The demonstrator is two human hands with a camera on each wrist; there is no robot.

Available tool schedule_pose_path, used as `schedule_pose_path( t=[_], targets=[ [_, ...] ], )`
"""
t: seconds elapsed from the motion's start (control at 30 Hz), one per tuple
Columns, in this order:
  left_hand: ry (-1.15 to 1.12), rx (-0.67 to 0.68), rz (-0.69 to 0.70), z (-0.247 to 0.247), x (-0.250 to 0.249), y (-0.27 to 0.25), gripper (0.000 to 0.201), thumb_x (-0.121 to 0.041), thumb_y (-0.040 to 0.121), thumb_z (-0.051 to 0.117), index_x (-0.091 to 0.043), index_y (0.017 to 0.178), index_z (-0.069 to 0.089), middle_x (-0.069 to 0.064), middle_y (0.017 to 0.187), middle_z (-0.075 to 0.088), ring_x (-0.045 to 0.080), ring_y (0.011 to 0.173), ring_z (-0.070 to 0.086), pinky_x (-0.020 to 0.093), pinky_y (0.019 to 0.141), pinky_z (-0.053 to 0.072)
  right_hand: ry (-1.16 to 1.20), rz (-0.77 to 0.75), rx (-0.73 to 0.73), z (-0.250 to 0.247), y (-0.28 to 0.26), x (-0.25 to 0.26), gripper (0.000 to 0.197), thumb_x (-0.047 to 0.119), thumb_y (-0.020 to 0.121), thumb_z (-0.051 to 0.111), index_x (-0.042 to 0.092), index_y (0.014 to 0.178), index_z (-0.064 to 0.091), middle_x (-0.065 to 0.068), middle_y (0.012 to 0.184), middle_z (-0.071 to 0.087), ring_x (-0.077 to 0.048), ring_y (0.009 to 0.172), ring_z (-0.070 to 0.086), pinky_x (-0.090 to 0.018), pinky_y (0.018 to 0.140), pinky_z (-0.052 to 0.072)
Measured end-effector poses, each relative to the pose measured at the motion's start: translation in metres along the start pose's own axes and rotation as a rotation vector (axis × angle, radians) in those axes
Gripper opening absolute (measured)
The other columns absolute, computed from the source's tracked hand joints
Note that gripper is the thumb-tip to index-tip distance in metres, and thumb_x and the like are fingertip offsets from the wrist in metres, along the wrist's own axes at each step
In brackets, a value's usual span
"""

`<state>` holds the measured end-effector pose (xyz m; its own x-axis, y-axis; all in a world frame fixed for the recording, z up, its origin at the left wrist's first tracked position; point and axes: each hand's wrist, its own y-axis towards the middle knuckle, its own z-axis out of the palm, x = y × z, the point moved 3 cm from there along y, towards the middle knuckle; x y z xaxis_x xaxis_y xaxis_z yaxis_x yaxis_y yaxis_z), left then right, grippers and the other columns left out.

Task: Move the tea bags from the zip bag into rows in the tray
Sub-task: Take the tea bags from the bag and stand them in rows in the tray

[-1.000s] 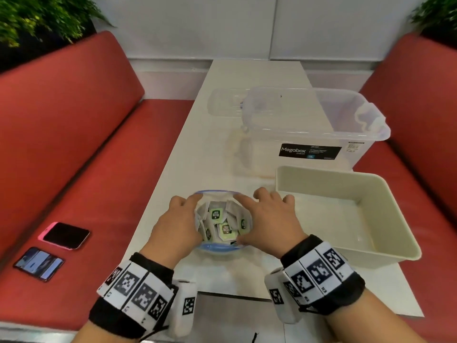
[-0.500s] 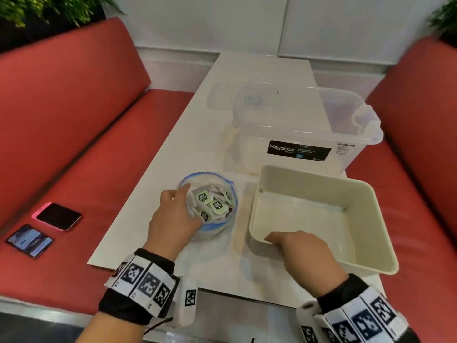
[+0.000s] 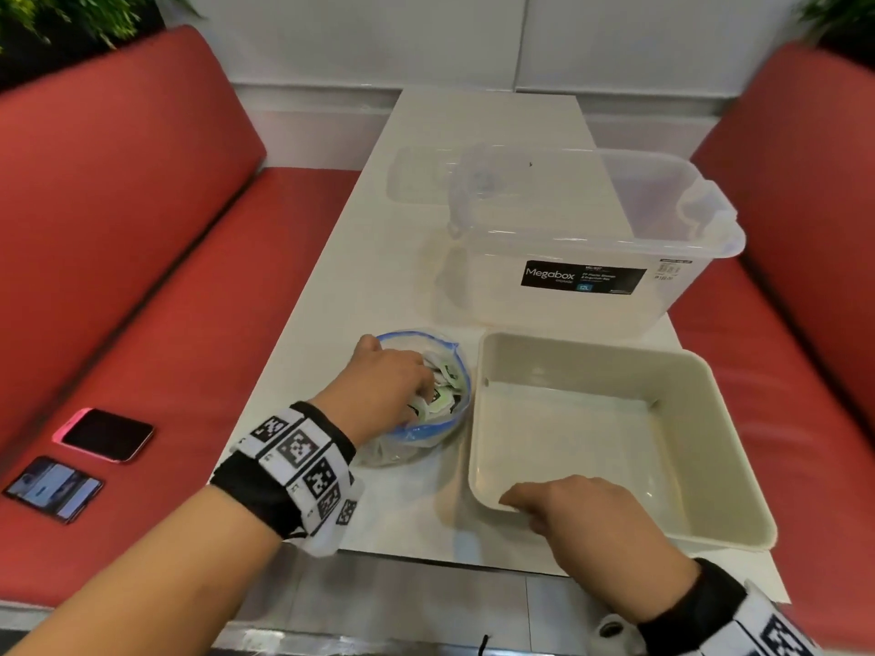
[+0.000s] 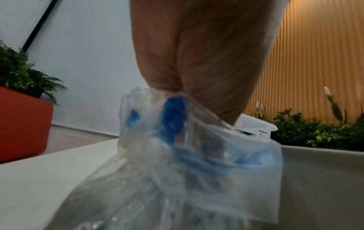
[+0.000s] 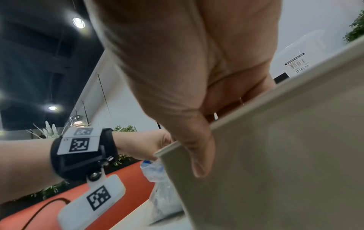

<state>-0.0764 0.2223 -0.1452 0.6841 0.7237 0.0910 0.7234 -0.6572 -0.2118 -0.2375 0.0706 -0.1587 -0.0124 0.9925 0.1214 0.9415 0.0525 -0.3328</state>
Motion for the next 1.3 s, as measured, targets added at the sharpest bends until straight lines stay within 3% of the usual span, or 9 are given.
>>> schedule_pose_path(
  t=[0.13,0.23,0.37,0.57,0.73,0.87,1.03,1.13,1.3],
  targets=[
    [-0.181,-0.047,-0.026,-0.005,0.003,-0.001,0.011,-0.024,0.083,0.059,-0.031,0.090,0.055,-0.009,0.085,0.061,0.017,0.083,0.049,0.023,0.080,0.024,0.032,-0.034,0.026,0.000,-0.001,0.005,0.046,0.016,0.094,0.042,0.043,0.131,0.041,0.004,0.116,0.062,-0.022,0.107,0.056,-0.030,0.078,0.037],
    [-0.470,-0.236,-0.053,-0.005,0.009,-0.008,0.012,-0.030,0.089,0.058,-0.028,0.084,0.047,-0.011,0.062,0.051,0.018,0.077,0.055,0.024,0.068,0.031,0.095,-0.085,0.080,-0.006,0.000,0.008,0.040,0.042,0.091,0.050,0.041,0.130,0.043,0.007,0.121,0.061,-0.020,0.112,0.054,-0.030,0.088,0.040],
    [-1.080,-0.496,-0.189,0.005,0.018,-0.016,0.012,-0.024,0.087,0.063,-0.027,0.082,0.052,-0.005,0.074,0.063,0.012,0.070,0.059,0.024,0.065,0.046,0.187,-0.127,0.142,-0.033,0.002,0.012,0.051,0.068,0.080,0.049,0.042,0.124,0.051,0.017,0.119,0.061,-0.008,0.109,0.056,-0.027,0.089,0.042],
    [-1.595,-0.854,-0.367,0.016,0.016,-0.032,0.013,-0.010,0.090,0.058,-0.022,0.087,0.053,-0.001,0.083,0.064,0.002,0.073,0.060,0.017,0.073,0.049,0.142,-0.156,-0.176,-0.100,0.066,0.031,0.017,0.039,0.090,0.053,0.033,0.102,0.064,0.012,0.098,0.067,-0.012,0.087,0.059,-0.025,0.070,0.040],
    [-1.774,-0.905,-0.429,0.016,0.011,-0.038,0.004,-0.017,0.089,0.057,-0.018,0.091,0.054,0.009,0.092,0.065,0.023,0.087,0.061,0.049,0.088,0.048,-0.253,-0.164,-0.029,-0.088,0.126,0.067,0.030,0.044,0.082,0.058,0.018,0.097,0.062,0.002,0.076,0.057,-0.020,0.072,0.056,-0.025,0.059,0.038],
    [-1.819,-0.917,-0.430,0.012,0.010,-0.042,0.017,-0.030,0.081,0.060,-0.018,0.091,0.055,0.018,0.096,0.064,0.029,0.088,0.060,0.057,0.091,0.047,-0.379,-0.180,0.004,-0.069,0.142,0.081,0.029,0.048,0.077,0.058,0.019,0.077,0.061,0.002,0.064,0.054,-0.016,0.054,0.050,-0.022,0.050,0.035],
    [-1.858,-0.895,-0.448,0.013,0.013,-0.042,0.016,-0.028,0.082,0.060,-0.017,0.091,0.054,0.012,0.092,0.065,0.029,0.087,0.061,0.055,0.089,0.048,-0.488,-0.146,0.065,-0.070,0.144,0.081,0.026,0.028,0.086,0.054,0.017,0.062,0.048,0.002,0.061,0.045,-0.018,0.060,0.048,-0.027,0.061,0.039],
    [-1.887,-0.862,-0.464,0.016,0.015,-0.039,0.003,-0.015,0.094,0.051,-0.016,0.091,0.051,0.010,0.094,0.063,0.029,0.090,0.061,0.048,0.084,0.053,-0.398,-0.087,0.026,-0.083,0.145,0.074,0.018,0.020,0.087,0.054,0.013,0.071,0.051,0.000,0.062,0.041,-0.021,0.068,0.049,-0.028,0.064,0.041],
    [-1.937,-0.789,-0.449,0.017,0.018,-0.035,0.009,-0.018,0.100,0.039,-0.011,0.102,0.044,0.003,0.108,0.067,0.018,0.095,0.067,0.042,0.084,0.055,-0.140,-0.018,-0.018,-0.094,0.143,0.054,0.013,0.022,0.083,0.059,0.012,0.081,0.067,-0.002,0.070,0.057,-0.020,0.065,0.054,-0.025,0.060,0.040]
  ],
)
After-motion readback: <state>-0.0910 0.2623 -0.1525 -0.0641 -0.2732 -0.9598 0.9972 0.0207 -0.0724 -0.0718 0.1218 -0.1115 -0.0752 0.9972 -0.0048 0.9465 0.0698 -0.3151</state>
